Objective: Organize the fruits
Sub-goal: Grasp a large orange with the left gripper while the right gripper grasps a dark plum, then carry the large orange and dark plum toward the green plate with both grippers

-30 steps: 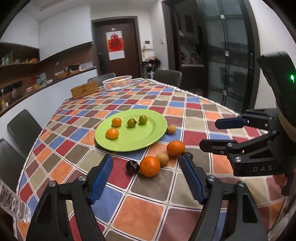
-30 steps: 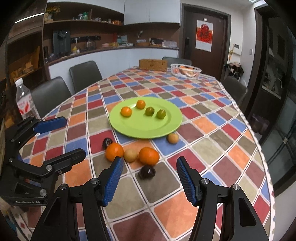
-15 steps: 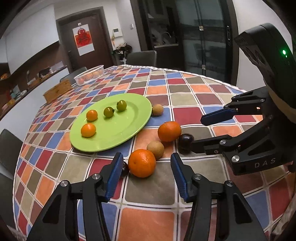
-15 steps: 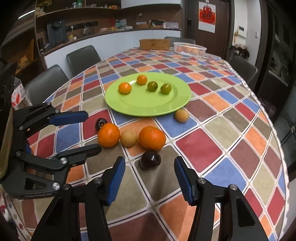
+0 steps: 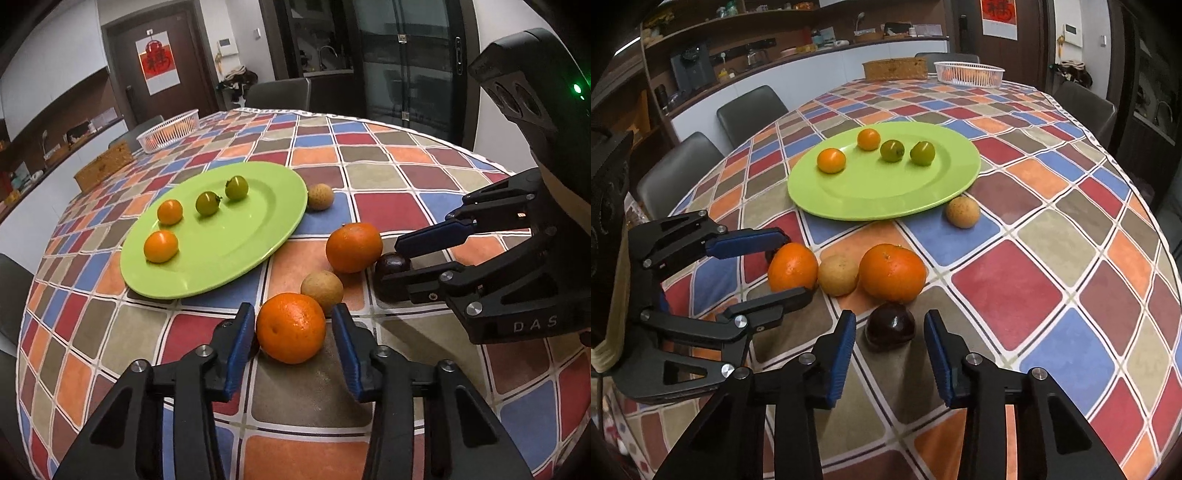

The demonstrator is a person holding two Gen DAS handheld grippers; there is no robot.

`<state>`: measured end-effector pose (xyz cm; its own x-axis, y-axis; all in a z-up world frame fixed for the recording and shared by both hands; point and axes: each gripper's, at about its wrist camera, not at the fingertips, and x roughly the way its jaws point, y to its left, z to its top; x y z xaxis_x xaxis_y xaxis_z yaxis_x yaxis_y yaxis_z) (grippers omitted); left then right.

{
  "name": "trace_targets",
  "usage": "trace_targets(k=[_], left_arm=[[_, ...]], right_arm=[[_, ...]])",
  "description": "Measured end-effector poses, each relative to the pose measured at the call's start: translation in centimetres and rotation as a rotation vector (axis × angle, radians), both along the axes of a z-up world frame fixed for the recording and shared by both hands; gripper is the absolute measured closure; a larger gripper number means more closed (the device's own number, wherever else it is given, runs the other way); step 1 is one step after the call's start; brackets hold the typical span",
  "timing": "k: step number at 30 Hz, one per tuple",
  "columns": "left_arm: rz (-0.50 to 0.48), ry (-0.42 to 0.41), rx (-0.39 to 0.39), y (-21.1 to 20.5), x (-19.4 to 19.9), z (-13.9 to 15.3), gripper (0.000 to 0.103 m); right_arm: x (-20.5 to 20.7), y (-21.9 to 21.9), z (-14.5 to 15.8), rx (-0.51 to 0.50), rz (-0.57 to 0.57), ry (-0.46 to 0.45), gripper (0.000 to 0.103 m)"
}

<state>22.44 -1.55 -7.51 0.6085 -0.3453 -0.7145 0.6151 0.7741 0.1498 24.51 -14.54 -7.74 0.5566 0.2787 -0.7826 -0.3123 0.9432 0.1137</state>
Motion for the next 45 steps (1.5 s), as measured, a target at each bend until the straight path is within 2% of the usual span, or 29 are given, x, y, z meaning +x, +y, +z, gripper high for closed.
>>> trace_targets(k=[8, 14, 33, 45], left_arm=[[0.025, 0.016, -0.011, 0.0, 0.3, -0.2, 0.064], [0.058, 0.048, -0.047, 0.2, 0.3, 0.3, 0.064], [0.158, -0.046, -0.129, 0.8, -3.7, 5.7, 0.064], [0.237, -0.095, -0.197, 1.5, -3.5, 8.9, 0.064]], right_arm=[[0.1, -0.1, -0.6, -0.001, 0.000, 0.020, 0.073], [-0.1, -0.1, -0.3, 0.009, 0.005, 0.018, 0.073], [-3.3, -0.3, 4.6, 0.039, 0.035, -0.104, 0.073], [-3.1, -0.7, 8.6, 0.066, 0.046, -0.222, 0.073]])
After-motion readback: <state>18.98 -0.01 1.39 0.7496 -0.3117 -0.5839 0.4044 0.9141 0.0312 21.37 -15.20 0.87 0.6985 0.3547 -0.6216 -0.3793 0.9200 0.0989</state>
